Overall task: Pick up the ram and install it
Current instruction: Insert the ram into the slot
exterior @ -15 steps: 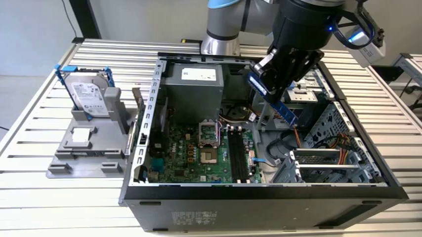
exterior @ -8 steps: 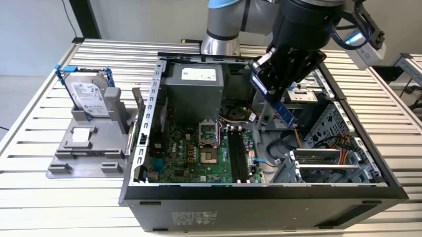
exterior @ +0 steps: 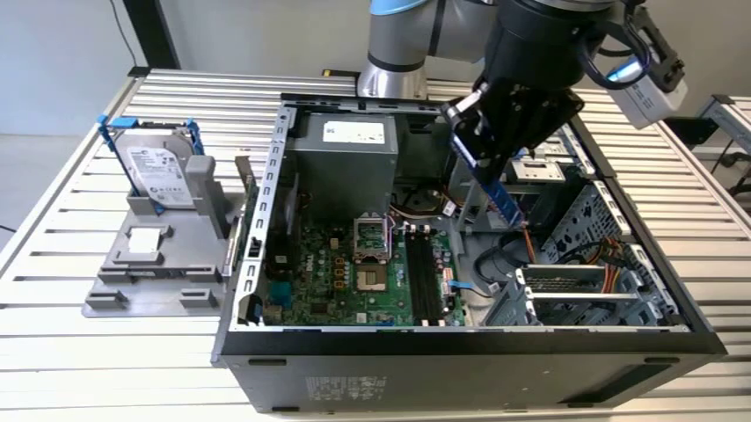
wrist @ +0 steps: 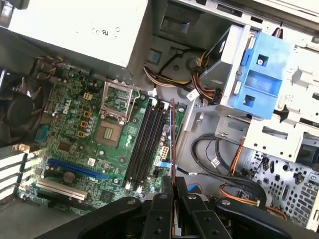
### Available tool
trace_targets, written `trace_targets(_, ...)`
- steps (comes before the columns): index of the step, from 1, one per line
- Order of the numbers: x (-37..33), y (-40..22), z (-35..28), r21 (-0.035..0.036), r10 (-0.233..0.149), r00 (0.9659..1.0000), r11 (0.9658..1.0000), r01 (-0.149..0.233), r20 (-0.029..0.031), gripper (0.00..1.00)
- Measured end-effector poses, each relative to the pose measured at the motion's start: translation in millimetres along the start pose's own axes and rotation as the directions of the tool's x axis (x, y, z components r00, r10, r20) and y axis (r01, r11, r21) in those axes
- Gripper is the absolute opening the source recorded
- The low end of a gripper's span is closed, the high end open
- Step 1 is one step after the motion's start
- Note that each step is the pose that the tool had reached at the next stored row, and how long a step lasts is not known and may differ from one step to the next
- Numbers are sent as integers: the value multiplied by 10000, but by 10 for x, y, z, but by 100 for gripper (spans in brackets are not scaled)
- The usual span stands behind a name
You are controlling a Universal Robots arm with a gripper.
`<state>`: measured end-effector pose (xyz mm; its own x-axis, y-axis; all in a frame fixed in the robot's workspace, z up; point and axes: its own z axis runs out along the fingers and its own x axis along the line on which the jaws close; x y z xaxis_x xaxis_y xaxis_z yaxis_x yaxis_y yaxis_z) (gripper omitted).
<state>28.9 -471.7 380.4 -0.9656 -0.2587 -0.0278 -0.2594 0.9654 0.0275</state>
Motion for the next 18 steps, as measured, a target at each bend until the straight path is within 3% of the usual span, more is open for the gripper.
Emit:
trace_targets(5,0,0,0,15,523,9986,9986,-523,15,0)
trace_targets(10,0,0,0,27,994,9950,9950,-994,29,0)
trace_targets(18,0,0,13,28,1016,9948,9948,-1017,34,0)
